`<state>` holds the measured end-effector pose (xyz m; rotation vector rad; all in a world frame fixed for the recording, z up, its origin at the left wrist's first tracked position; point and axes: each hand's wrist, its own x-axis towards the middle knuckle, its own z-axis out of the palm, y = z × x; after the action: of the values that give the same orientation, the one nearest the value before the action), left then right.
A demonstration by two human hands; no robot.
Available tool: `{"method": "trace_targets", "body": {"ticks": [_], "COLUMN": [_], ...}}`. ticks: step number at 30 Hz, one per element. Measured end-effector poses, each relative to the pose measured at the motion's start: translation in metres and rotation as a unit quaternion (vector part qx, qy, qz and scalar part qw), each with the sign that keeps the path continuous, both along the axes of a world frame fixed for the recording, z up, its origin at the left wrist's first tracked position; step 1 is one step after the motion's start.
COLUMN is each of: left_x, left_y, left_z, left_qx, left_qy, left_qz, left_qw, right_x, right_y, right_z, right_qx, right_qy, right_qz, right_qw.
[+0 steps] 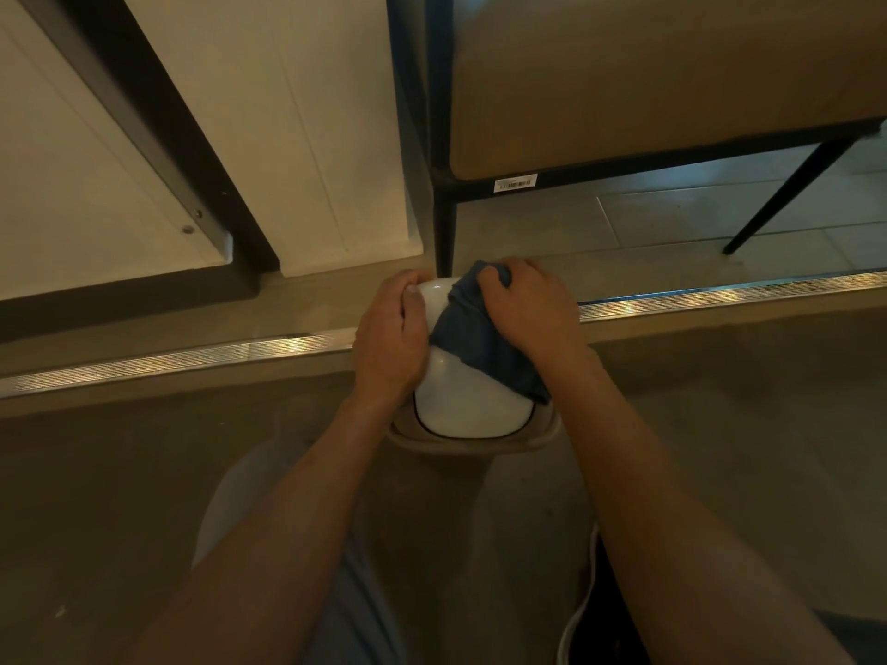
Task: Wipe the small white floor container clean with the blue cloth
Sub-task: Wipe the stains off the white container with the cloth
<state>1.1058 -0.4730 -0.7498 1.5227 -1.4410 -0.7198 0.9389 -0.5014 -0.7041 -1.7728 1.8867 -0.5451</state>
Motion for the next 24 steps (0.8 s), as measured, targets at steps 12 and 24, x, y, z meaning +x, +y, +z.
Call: {"method": "trace_targets", "body": {"ticks": [12,24], "left_x": [-0.002,-0.003], "left_y": [0.004,0.004], "left_z": [0.003,0.007], "left_qx": [0.001,-0.029], "left_qy": [0.006,-0.036], "left_qz": [0.011,-0.01], "left_qw": [1.0,0.999], "right_x": [0.011,0.016], "right_y": [0.058,-0.023], "right_z": [-0.037,-0.008], "right_qx": [-0.184,0.017], "right_qy": [0.011,0.13], "right_qz": [-0.105,0.018], "right_qw": [0.977,0.991]}}
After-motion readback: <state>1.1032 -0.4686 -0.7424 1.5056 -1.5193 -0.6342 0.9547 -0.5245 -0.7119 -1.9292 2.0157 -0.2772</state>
